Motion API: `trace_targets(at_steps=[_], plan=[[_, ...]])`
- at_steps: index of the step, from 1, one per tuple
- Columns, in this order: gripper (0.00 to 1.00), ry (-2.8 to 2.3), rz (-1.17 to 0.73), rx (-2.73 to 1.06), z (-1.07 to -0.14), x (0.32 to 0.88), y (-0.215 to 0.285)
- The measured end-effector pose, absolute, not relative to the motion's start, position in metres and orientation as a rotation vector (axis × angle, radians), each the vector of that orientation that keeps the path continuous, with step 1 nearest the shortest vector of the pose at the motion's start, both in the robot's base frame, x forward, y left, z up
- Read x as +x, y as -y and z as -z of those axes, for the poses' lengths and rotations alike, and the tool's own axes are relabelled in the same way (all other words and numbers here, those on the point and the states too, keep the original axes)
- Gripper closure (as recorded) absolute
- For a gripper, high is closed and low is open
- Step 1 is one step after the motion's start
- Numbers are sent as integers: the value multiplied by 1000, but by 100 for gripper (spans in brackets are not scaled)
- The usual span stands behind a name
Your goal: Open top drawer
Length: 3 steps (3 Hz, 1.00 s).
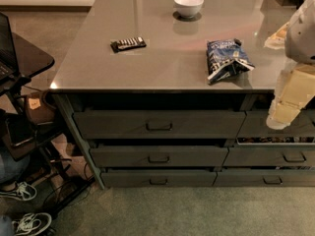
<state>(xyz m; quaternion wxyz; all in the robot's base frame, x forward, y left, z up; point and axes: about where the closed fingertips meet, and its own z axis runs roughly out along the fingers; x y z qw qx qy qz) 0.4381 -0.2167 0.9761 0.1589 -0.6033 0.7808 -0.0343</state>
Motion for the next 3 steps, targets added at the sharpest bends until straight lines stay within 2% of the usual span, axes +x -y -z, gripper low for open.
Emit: trace_targets(at_steps=[2,3], plan=[[0,-2220,124,-1735,-961,431,212],[0,-2077,159,-1768,-950,390,173]])
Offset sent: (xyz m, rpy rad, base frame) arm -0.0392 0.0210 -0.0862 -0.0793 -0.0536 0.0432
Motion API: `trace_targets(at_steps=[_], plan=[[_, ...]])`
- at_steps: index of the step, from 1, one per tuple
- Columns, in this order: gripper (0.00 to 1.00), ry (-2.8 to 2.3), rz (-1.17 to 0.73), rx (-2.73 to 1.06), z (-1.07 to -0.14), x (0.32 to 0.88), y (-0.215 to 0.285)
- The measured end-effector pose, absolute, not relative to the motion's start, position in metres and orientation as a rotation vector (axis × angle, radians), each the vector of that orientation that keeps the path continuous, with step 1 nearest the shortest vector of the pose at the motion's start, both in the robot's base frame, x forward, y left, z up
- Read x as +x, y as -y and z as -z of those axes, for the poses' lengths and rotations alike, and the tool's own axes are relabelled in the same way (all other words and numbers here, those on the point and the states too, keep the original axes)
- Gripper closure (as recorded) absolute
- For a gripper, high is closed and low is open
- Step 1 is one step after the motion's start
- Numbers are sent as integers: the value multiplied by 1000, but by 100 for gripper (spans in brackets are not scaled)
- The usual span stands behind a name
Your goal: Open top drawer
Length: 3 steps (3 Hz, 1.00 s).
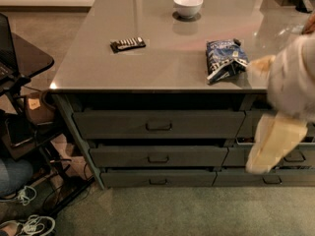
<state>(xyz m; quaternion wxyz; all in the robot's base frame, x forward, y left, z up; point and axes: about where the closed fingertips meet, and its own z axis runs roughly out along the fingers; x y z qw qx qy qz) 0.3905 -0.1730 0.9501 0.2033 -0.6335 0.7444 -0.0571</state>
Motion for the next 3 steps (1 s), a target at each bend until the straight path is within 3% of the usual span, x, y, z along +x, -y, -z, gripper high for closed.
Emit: trace_targets(at_steps=[1,2,3], plan=[[0,-1920,142,-1801,-930,347,112],[0,-1803,-5,-1853,-868,332,38],[0,-1780,-44,-1881,-835,323,8]])
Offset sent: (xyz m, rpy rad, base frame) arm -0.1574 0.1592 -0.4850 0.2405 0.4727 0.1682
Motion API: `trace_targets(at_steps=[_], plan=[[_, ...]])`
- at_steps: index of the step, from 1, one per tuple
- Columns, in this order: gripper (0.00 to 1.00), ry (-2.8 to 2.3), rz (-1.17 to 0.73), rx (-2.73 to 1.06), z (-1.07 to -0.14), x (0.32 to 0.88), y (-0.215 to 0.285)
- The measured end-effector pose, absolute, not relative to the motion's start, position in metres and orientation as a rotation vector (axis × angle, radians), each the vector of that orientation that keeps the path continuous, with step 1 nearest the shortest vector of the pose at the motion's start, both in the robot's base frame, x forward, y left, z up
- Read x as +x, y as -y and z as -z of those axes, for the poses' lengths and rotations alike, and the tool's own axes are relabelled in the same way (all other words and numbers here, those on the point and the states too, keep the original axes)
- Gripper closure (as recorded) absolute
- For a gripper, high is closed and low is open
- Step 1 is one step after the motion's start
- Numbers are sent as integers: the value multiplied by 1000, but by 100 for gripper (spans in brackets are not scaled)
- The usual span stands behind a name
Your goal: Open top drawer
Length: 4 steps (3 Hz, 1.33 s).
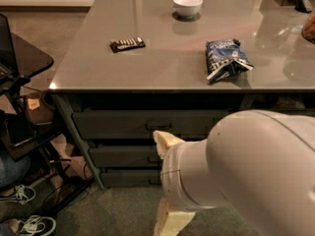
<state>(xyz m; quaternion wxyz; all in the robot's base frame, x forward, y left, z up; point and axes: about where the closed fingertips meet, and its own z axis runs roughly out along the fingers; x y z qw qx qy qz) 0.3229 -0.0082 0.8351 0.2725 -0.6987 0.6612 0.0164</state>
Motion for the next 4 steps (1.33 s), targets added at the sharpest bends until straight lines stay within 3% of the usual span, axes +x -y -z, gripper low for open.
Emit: trace_targets(at_steps=[2,3,4], plan=[[0,-1768,-114,-1843,-810,346,-9],[0,-1734,-207,-1775,-768,404,-49],[0,-1702,-258,-1767,-745,423,-80]])
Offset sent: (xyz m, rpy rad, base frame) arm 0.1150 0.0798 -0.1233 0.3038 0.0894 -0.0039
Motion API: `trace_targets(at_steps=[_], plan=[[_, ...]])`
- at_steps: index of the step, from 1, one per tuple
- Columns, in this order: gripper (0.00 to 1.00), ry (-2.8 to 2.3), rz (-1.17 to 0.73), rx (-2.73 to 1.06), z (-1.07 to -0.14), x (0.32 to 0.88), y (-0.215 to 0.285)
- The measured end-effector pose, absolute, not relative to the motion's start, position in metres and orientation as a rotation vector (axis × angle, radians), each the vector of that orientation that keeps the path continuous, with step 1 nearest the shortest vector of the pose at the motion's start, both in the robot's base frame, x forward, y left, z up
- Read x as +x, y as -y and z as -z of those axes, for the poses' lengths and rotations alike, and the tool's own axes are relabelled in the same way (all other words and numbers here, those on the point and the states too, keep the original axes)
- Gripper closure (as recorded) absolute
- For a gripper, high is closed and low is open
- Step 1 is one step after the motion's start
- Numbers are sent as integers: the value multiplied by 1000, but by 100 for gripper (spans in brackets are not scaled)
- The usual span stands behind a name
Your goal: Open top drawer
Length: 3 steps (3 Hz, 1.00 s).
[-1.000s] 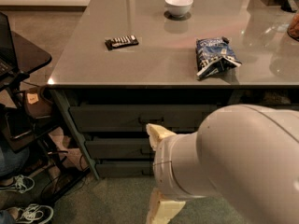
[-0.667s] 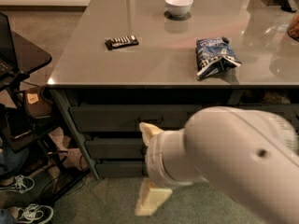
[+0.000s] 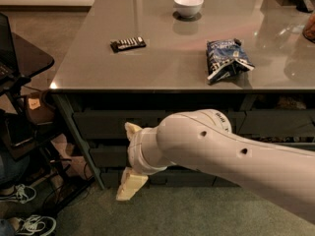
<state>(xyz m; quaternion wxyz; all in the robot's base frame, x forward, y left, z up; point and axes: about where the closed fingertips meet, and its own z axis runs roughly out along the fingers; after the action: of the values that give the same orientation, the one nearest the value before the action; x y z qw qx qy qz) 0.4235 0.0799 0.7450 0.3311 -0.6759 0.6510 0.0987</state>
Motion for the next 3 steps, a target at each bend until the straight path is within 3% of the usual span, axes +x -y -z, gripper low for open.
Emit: trace_targets(at_steps=[1,3], plan=[[0,-1701,-258,-1767,-745,423,-80],[0,-1756,-120,-1556,-776,531,-19]])
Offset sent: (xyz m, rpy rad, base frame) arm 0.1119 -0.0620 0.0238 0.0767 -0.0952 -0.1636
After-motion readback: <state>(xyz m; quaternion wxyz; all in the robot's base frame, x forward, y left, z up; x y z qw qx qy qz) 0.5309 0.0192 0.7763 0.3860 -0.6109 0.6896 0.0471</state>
